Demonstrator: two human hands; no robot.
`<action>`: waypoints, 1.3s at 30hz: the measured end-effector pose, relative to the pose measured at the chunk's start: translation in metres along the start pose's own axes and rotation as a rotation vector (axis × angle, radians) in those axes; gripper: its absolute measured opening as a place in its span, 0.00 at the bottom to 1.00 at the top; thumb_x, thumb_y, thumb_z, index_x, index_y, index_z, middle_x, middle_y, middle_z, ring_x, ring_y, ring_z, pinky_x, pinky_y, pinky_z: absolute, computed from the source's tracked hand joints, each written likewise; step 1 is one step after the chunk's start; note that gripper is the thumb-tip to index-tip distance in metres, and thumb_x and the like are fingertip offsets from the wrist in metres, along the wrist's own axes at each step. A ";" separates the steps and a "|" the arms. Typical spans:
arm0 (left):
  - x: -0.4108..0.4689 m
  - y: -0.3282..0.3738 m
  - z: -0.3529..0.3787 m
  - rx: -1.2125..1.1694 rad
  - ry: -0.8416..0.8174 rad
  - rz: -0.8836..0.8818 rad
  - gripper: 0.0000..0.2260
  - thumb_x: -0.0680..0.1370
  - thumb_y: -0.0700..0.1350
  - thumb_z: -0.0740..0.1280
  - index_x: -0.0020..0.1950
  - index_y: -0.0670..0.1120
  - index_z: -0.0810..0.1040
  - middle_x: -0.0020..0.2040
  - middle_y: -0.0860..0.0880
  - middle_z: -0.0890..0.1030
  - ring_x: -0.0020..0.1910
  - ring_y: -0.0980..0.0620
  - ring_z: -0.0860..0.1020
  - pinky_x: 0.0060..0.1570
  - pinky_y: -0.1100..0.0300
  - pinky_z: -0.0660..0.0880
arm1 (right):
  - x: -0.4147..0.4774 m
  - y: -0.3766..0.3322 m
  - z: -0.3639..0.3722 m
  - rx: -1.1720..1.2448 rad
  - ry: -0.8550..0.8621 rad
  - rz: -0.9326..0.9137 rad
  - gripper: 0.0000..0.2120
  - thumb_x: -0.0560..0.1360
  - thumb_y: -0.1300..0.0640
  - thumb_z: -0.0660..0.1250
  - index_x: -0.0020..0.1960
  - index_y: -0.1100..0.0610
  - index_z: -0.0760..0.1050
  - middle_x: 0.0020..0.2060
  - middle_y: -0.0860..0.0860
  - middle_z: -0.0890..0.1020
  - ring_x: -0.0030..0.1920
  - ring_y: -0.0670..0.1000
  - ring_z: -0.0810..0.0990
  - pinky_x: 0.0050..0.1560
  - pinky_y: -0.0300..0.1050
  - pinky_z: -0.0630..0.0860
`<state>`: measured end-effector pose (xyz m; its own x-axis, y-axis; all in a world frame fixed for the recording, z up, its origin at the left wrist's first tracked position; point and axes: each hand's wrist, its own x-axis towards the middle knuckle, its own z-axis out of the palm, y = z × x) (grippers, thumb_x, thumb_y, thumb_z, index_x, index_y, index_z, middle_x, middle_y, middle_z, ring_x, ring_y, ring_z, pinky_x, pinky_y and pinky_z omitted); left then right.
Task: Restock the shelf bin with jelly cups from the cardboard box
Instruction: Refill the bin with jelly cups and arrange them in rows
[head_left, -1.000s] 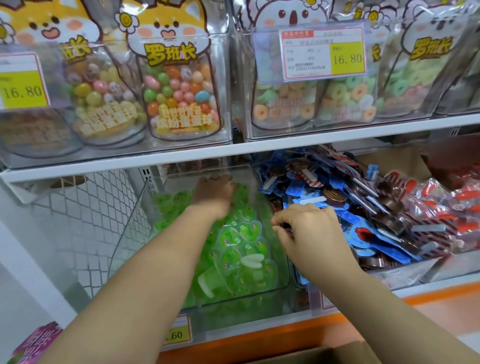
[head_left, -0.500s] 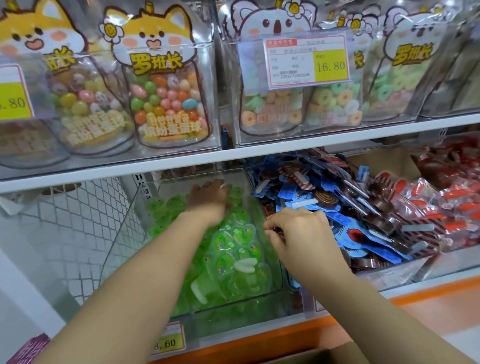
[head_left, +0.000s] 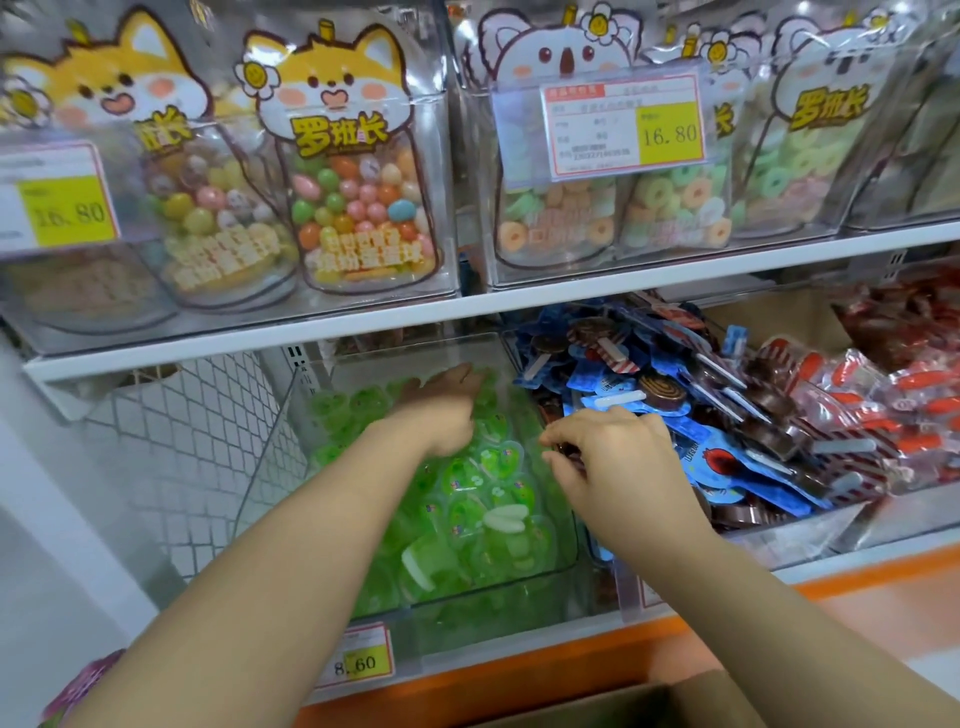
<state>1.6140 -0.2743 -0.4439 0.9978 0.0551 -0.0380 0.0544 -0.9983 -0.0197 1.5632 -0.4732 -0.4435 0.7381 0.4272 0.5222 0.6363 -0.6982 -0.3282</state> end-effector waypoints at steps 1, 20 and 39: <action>-0.006 -0.002 -0.005 -0.017 0.019 0.011 0.29 0.79 0.41 0.56 0.78 0.52 0.50 0.78 0.50 0.51 0.75 0.48 0.57 0.72 0.48 0.57 | -0.001 0.000 0.000 0.002 0.025 -0.025 0.05 0.72 0.56 0.68 0.45 0.51 0.82 0.43 0.46 0.83 0.45 0.55 0.79 0.45 0.49 0.62; -0.142 -0.013 -0.019 -0.266 0.073 0.171 0.17 0.80 0.44 0.60 0.69 0.52 0.72 0.66 0.50 0.74 0.66 0.51 0.71 0.66 0.59 0.65 | -0.011 -0.037 -0.001 -0.365 -0.323 -0.184 0.19 0.74 0.41 0.63 0.64 0.44 0.71 0.55 0.48 0.79 0.60 0.52 0.68 0.58 0.49 0.61; -0.138 0.019 -0.033 -1.214 0.338 -0.053 0.06 0.75 0.37 0.69 0.44 0.47 0.74 0.32 0.51 0.80 0.31 0.54 0.81 0.41 0.56 0.79 | -0.005 -0.037 -0.032 0.913 -0.234 0.395 0.12 0.74 0.56 0.69 0.54 0.61 0.76 0.30 0.50 0.80 0.35 0.48 0.80 0.45 0.42 0.79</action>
<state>1.4781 -0.3013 -0.4065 0.9436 0.2675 0.1950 -0.0834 -0.3782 0.9220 1.5285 -0.4677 -0.4092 0.8954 0.4310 0.1115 0.1935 -0.1512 -0.9694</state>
